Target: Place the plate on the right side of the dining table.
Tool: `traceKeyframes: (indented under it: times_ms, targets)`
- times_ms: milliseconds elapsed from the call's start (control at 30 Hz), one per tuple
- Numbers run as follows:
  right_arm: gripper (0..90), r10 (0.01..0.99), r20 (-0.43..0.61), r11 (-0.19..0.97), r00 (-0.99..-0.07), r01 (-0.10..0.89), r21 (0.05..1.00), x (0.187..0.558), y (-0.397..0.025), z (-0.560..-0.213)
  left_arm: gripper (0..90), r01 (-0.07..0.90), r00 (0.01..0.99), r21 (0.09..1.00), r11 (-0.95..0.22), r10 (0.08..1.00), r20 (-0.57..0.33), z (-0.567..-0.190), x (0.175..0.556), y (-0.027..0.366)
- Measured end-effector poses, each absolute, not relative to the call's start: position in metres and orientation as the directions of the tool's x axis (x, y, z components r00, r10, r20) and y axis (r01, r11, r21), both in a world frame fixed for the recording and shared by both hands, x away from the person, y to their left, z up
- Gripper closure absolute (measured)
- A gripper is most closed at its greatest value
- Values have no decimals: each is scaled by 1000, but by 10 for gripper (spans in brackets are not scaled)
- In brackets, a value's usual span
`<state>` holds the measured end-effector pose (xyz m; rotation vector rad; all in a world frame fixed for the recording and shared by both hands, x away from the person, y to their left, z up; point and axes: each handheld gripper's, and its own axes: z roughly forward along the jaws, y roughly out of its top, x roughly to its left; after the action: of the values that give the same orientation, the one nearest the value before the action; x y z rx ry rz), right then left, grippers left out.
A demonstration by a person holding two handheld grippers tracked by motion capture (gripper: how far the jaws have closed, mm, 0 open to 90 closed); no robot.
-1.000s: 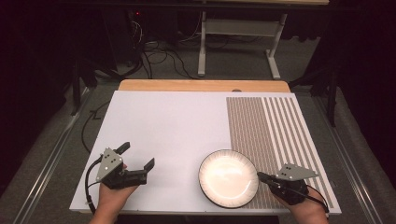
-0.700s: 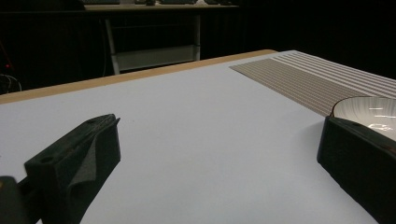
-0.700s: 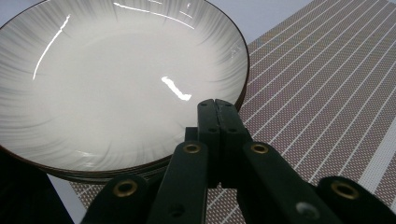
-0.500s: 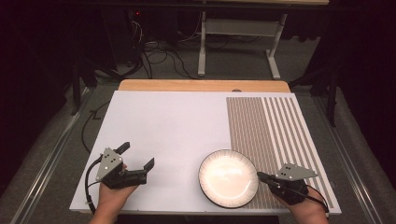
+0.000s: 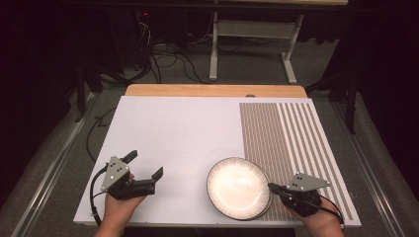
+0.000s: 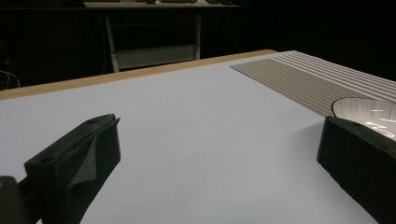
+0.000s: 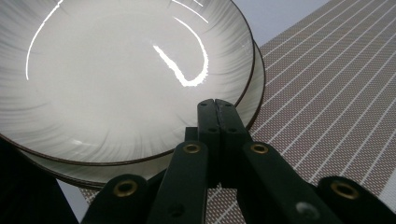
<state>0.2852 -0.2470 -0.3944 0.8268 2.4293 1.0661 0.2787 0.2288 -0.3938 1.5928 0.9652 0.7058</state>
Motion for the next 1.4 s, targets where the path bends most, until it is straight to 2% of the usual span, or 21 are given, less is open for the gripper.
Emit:
traceKeyframes:
  times_ms: [433,1133,1233,1400]
  targets:
    - [900,613,-52,536,-789,366,761,288,-238,-398,3,220,494,973,-77,868,-43,-393,278,229]
    - [900,603,-42,545,-797,373,751,289,-233,-400,3,217,496,973,-75,867,-44,-393,278,229]
    - [900,592,-71,566,-803,352,746,289,-228,-399,2,216,496,974,-74,867,-45,-392,278,229]
    - [900,583,-47,561,-811,360,746,289,-224,-400,2,222,502,972,-72,864,-50,-392,277,228]
